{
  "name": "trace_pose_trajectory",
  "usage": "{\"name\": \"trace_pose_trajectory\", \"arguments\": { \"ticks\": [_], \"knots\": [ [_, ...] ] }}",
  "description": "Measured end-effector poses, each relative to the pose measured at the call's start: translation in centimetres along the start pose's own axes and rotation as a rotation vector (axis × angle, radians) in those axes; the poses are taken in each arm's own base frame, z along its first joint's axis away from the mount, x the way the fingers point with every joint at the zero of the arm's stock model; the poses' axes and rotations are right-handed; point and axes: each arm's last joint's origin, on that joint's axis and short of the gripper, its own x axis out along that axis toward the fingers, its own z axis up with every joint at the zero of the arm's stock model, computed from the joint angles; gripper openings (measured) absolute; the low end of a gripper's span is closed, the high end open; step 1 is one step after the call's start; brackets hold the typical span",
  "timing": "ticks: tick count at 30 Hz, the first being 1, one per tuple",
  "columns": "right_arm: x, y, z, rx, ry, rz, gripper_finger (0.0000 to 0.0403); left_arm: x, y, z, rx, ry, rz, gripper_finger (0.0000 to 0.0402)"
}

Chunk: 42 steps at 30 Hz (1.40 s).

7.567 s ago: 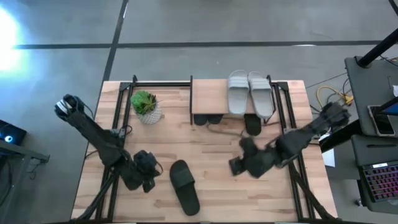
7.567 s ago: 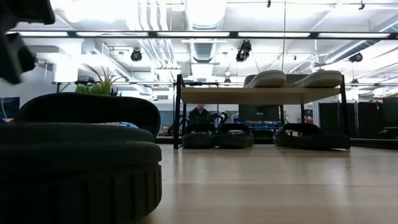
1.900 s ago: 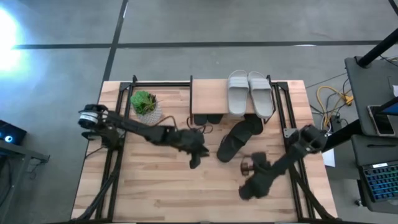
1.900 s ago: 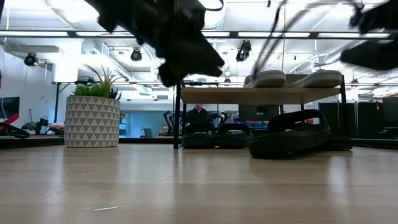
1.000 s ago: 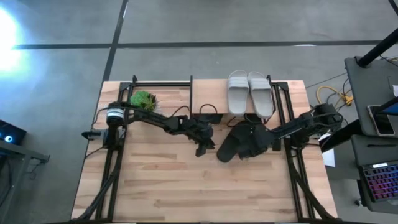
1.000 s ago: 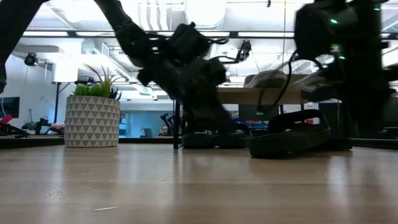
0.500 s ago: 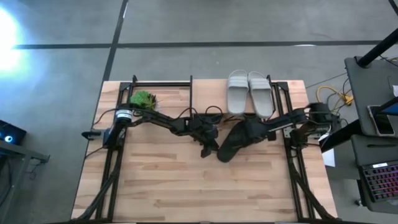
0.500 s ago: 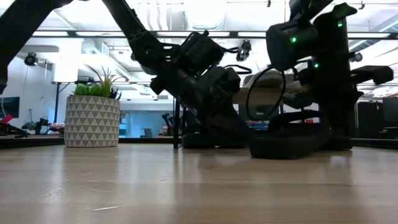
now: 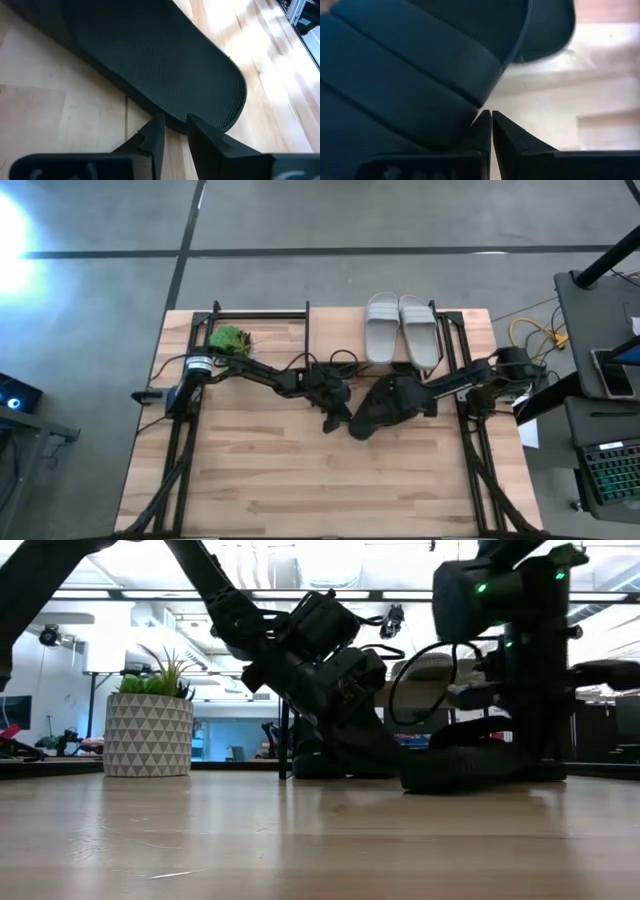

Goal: Pick and place slides into the shelf
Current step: Put the black slipper under the shelf

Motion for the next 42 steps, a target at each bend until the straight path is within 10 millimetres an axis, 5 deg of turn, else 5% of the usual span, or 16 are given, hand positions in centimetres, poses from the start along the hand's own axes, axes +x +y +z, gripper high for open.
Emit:
{"name": "trace_pose_trajectory", "arguments": {
  "ticks": [5, 14, 21, 26, 34, 42],
  "knots": [
    [1.3, 1.4, 0.9, -0.020, -0.075, -0.005, 0.0009, 0.0, 0.0, 0.0, -0.001, 0.001, -0.001, 0.0067],
    [0.0, 4.6, 3.1, -0.120, -0.190, 0.033, 0.0009, 0.0, -0.1, 0.0, -0.001, 0.002, -0.002, 0.0067],
    [0.8, 1.9, 2.5, -0.072, -0.134, -0.201, 0.0009, 0.0, 0.0, -0.4, -0.019, 0.036, 0.006, 0.0067],
    [0.2, 0.0, 1.6, -0.004, -0.115, -0.180, 0.0009, -1.0, -0.5, 0.2, -0.018, 0.039, 0.000, 0.0067],
    [-3.9, -2.2, 0.0, -0.004, -0.152, -0.080, 0.0009, -4.1, -0.3, 3.9, 0.020, -0.122, 0.028, 0.0067],
    [-9.0, -2.9, -5.0, -0.116, -0.076, 0.184, 0.0009, -5.2, 0.3, 3.7, -0.072, -0.074, 0.061, 0.0067]
  ]
}}
